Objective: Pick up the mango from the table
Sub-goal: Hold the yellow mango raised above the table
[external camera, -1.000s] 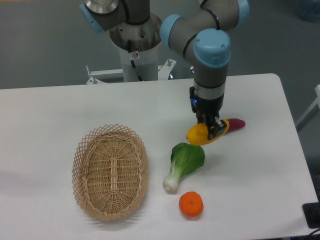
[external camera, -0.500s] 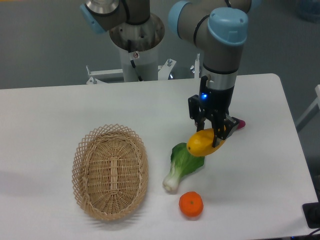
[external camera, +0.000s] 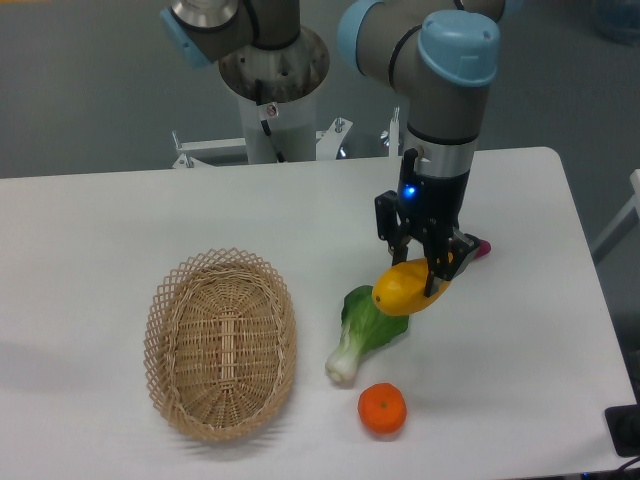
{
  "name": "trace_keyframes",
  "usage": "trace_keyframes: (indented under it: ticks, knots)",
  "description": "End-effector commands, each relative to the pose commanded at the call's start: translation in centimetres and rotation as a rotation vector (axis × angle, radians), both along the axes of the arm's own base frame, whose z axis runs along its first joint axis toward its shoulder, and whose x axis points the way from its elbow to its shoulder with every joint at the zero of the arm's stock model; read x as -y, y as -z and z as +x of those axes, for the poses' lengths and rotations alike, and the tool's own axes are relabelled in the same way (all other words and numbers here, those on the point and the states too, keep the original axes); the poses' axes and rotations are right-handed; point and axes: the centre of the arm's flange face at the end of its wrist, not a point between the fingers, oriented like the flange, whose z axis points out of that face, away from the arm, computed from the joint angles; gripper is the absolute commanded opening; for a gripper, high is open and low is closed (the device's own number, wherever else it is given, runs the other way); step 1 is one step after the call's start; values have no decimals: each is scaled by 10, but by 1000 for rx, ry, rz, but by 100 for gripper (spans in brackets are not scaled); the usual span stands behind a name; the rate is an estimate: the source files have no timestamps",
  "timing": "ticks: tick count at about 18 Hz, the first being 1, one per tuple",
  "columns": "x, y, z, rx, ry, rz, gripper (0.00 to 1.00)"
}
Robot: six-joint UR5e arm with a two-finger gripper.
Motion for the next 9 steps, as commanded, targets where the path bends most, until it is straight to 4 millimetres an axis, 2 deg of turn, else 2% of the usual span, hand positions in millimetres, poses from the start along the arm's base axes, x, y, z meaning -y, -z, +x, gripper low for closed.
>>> trace_keyframes:
  ticks: [9]
  knots:
    - [1,2,0,4,-2,-2,51]
